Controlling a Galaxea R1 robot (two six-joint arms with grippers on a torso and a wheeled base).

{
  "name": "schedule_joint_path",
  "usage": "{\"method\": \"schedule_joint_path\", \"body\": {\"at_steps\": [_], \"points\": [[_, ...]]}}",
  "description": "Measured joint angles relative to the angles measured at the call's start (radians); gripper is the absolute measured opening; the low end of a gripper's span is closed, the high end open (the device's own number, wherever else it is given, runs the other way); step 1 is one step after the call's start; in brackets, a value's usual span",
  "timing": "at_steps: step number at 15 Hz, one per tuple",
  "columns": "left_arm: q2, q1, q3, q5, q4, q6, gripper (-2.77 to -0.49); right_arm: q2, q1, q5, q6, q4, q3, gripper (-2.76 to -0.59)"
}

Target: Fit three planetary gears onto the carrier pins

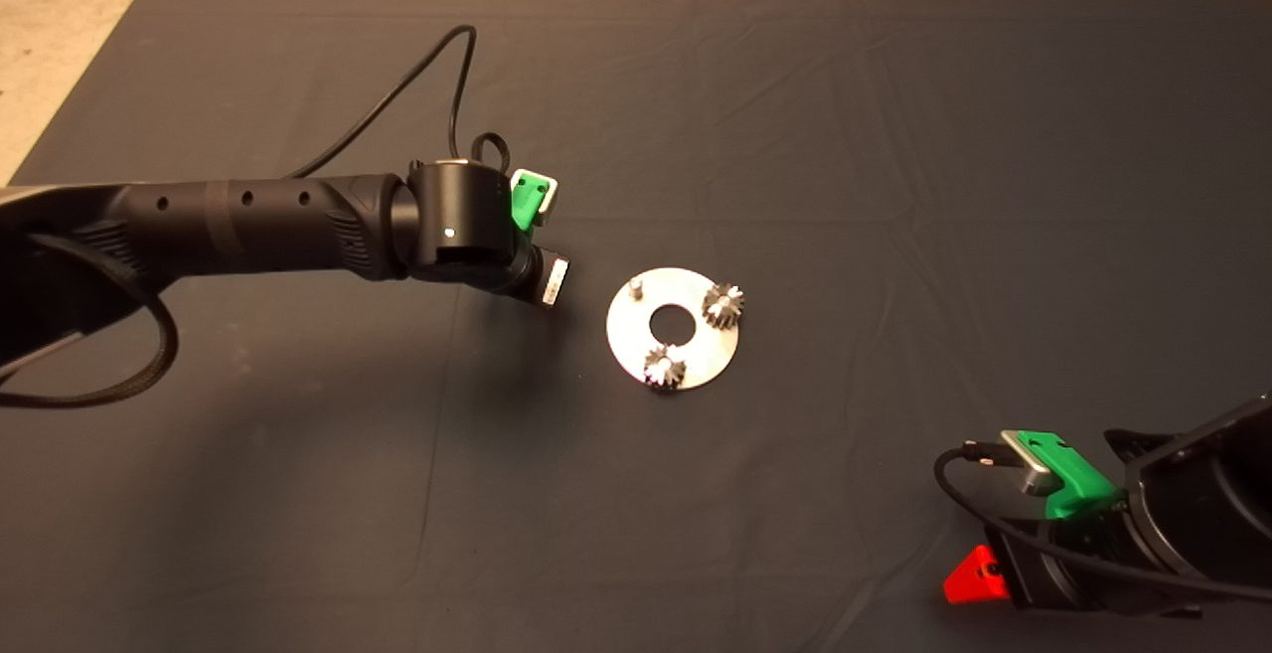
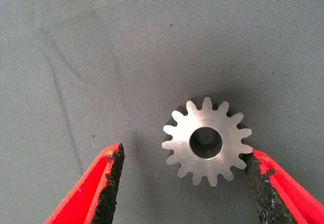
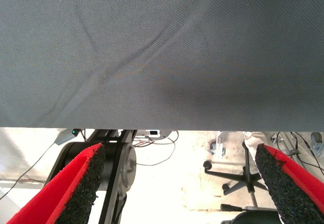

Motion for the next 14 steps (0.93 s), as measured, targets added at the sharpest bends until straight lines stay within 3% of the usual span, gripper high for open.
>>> {"method": "schedule_joint_path", "body": {"at_steps": [3, 6, 8, 10, 14], "points": [[0.000, 0.000, 0.000, -0.010, 0.000, -0.007, -1.75, 0.000, 0.000, 0.000, 0.000, 0.000, 0.000, -1.16], [0.003, 0.000, 0.000, -0.043, 0.000, -0.021, -1.75, 0.000, 0.000, 0.000, 0.000, 0.000, 0.000, -1.16], [0.012, 0.000, 0.000, -0.044, 0.000, -0.023, -1.75, 0.003, 0.000, 0.000, 0.000, 0.000, 0.000, -1.16], [0.013, 0.000, 0.000, -0.044, 0.001, -0.038, -1.90, 0.003, 0.000, 0.000, 0.000, 0.000, 0.000, -1.16], [0.013, 0.000, 0.000, -0.043, 0.001, -0.039, -1.91, 0.003, 0.000, 0.000, 0.000, 0.000, 0.000, -1.16]]}}
